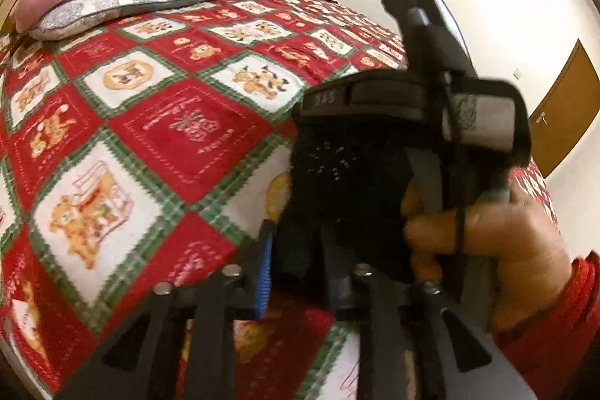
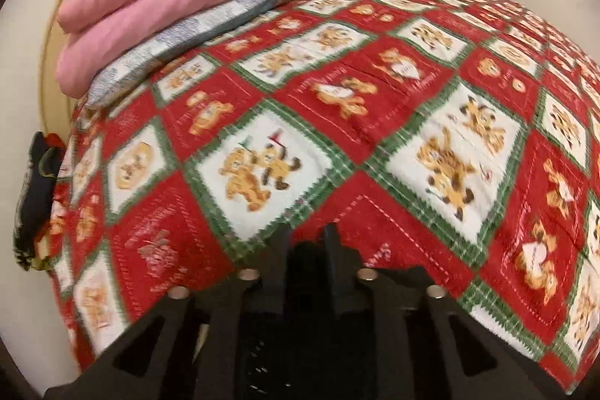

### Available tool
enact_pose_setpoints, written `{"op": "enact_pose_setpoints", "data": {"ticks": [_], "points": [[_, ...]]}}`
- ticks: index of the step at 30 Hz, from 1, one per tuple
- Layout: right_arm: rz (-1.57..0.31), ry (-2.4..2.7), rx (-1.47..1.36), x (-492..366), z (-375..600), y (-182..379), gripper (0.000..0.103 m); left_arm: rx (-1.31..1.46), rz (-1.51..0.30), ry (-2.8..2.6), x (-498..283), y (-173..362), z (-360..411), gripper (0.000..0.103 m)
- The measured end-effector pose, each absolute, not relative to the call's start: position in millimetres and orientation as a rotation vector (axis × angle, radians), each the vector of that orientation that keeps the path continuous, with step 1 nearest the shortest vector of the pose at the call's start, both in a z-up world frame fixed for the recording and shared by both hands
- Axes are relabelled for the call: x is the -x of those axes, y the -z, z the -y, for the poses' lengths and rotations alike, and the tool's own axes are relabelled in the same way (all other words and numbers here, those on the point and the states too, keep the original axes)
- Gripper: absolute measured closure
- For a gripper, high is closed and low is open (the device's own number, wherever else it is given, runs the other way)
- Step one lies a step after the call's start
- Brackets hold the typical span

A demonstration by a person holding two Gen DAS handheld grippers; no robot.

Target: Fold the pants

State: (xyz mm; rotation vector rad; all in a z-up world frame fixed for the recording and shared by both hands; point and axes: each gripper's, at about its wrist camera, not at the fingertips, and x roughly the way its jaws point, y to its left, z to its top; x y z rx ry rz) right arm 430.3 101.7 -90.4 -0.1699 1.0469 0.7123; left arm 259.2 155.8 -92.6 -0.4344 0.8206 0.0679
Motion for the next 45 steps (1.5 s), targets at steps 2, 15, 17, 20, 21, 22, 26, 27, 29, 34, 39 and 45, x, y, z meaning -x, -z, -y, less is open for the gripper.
{"op": "enact_pose_setpoints", "data": {"ticks": [2,15,17,20,21,22,26,27,29,34,39,45], "points": [[-0.952,-0.742,0.033,-430.7,-80.2,66.5,0.078,0.459,-0.833,-0.053,-252.6,89.1,-170.0,0.058],[-1.029,-0.720,0.133,-331.2,-45.8,91.1,0.072,0.344,-0.801,-0.318,-221.2,82.8,-233.6,0.035],[-0.938,-0.672,0.239,-319.2,-61.3,93.5,0.070,0.383,-0.809,-0.312,-220.4,83.4,-236.8,0.035],[-0.965,-0.658,0.200,-333.0,-68.6,93.1,0.067,0.405,-0.813,-0.299,-215.8,80.5,-232.4,0.034],[-0.967,-0.675,0.202,-335.2,-68.0,92.9,0.067,0.399,-0.816,-0.299,-215.8,80.0,-230.4,0.034],[-0.972,-0.698,0.199,-335.8,-65.5,92.0,0.067,0.385,-0.822,-0.291,-215.8,78.6,-227.2,0.034],[-0.960,-0.747,-0.047,-324.2,-19.0,66.4,0.067,0.308,-0.800,-0.224,-211.6,68.9,-214.8,0.034],[-0.938,-0.754,-0.104,-317.4,-6.7,60.2,0.067,0.288,-0.789,-0.210,-211.3,66.1,-212.2,0.032],[-0.908,-0.722,-0.126,-297.7,14.1,51.5,0.067,0.269,-0.770,-0.209,-211.4,61.6,-210.7,0.032],[-0.812,-0.522,-0.032,-254.1,62.5,43.3,0.067,0.229,-0.705,-0.136,-218.8,46.7,-196.3,0.032],[-0.881,-0.406,-0.147,-254.2,121.8,69.6,0.068,0.214,-0.599,0.066,-233.7,27.8,-158.2,0.032],[-0.845,-0.448,-0.296,-245.5,147.1,85.7,0.068,0.243,-0.741,0.076,-279.6,69.6,-137.4,0.032]]}}
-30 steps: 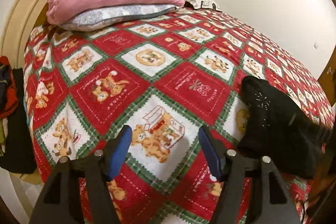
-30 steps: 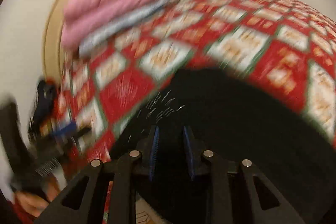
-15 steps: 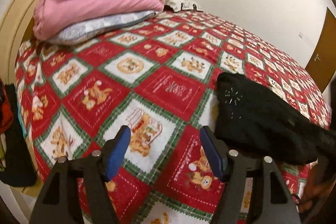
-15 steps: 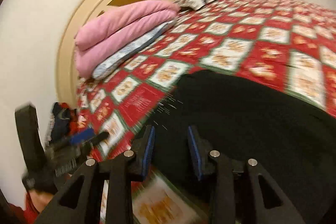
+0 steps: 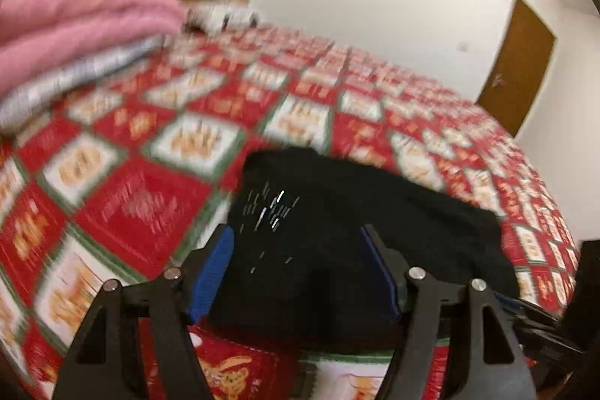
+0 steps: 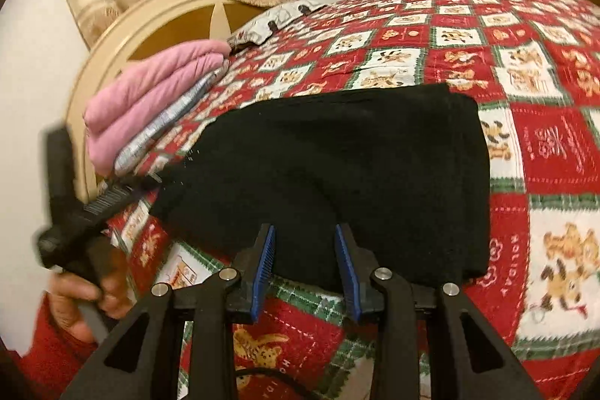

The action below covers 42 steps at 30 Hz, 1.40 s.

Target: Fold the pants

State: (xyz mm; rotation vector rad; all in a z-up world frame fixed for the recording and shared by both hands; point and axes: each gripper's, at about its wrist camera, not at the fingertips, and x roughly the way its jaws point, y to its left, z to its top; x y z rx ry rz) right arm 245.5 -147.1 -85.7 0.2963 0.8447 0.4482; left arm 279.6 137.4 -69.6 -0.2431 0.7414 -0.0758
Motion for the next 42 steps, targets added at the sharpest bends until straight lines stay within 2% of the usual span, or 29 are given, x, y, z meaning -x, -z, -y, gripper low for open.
{"op": "enact_pose_setpoints", "data": {"ticks": [2,5,7,9,14,17,29,32,42], "points": [[-0.838,-0.450,-0.329,-244.4,146.9,89.4,0.068,0.224,-0.812,0.000,-283.3,88.1,-143.0,0.030],[-0.834,-0.463,-0.361,-245.0,149.8,91.5,0.068,0.210,-0.800,-0.034,-274.2,84.9,-151.3,0.028],[-0.833,-0.479,-0.396,-245.5,154.6,93.1,0.068,0.184,-0.803,-0.103,-270.7,85.6,-157.7,0.004],[-0.836,-0.488,-0.417,-244.3,157.7,93.4,0.068,0.250,-0.811,-0.123,-263.5,89.0,-171.1,0.000],[-0.842,-0.417,-0.503,-219.2,170.9,81.4,0.065,0.250,-0.829,-0.159,-244.5,80.5,-170.0,0.002],[-0.792,-0.360,-0.467,-199.4,172.7,69.5,0.040,0.149,-0.796,-0.183,-233.8,74.5,-154.2,0.002],[-0.792,-0.116,-0.308,-147.0,176.7,43.9,0.038,-0.045,-0.706,-0.136,-191.5,50.7,-90.2,0.002],[-0.799,-0.067,-0.263,-133.4,172.2,40.3,0.035,-0.067,-0.680,-0.138,-177.6,43.9,-83.7,0.002],[-0.810,-0.096,-0.238,-83.4,143.2,32.6,0.034,-0.097,-0.635,-0.113,-127.2,32.8,-67.6,0.002]]}}
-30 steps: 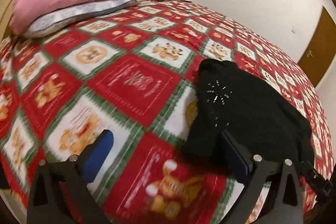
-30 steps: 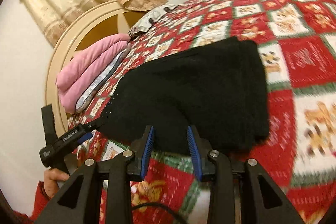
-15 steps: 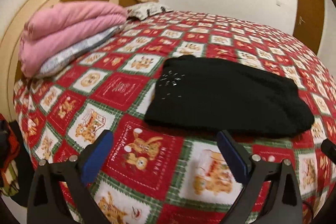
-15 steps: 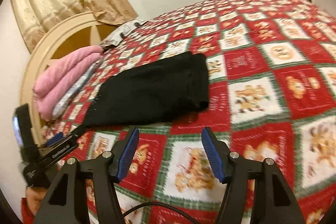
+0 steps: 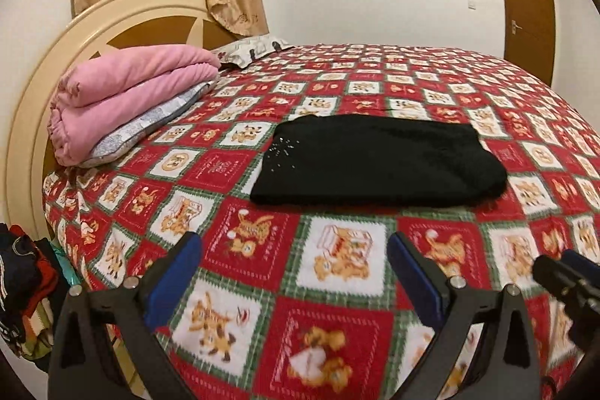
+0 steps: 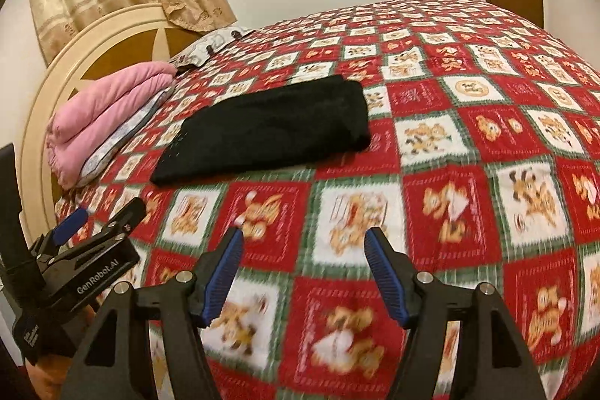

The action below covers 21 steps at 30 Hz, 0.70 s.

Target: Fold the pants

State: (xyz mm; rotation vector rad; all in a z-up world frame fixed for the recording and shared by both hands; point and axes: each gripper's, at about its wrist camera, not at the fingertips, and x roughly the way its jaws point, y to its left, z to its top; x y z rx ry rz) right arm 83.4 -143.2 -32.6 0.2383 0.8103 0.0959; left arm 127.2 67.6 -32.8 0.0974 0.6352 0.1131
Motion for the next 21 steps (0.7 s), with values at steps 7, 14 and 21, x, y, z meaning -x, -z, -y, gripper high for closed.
{"op": "enact_pose_setpoints", "data": {"ticks": [7,14,21], "points": [[-0.693,-0.108,-0.191,-33.4,128.9,-1.7,0.034,-0.086,-0.585,-0.086,-81.5,16.6,-64.7,0.002],[-0.570,-0.110,-0.166,8.7,121.4,-33.0,0.033,-0.072,-0.524,-0.089,-47.0,0.1,-66.4,0.001],[-0.498,-0.100,-0.181,27.2,120.4,-49.2,0.029,-0.089,-0.494,-0.083,-28.7,-5.0,-62.5,0.000]]}}
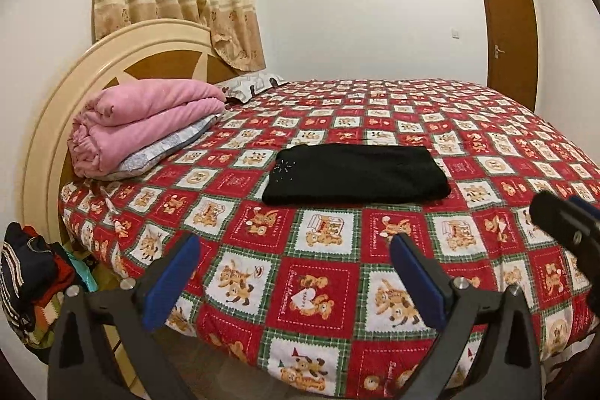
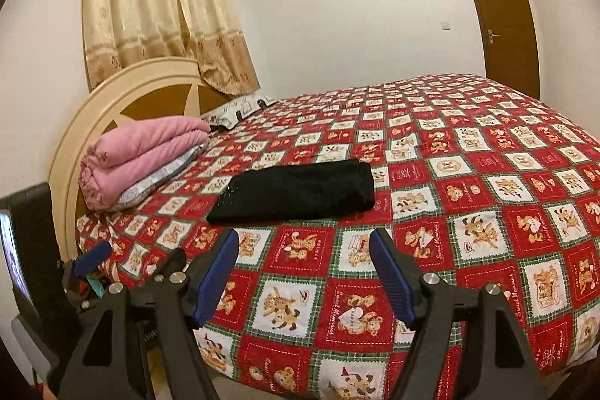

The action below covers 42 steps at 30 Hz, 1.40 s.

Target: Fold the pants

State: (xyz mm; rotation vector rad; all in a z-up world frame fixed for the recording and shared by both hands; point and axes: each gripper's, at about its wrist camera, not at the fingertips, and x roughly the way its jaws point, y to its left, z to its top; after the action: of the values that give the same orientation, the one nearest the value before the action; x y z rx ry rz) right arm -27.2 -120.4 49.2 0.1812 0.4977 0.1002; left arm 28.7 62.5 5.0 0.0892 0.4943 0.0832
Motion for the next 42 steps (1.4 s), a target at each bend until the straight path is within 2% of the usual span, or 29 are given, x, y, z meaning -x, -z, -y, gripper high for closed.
{"op": "enact_pose_setpoints", "data": {"ticks": [42], "points": [[-0.460,-0.085,-0.199,40.5,117.5,-56.5,0.029,-0.128,-0.414,-0.100,-11.1,-20.5,-56.2,0.000]]}}
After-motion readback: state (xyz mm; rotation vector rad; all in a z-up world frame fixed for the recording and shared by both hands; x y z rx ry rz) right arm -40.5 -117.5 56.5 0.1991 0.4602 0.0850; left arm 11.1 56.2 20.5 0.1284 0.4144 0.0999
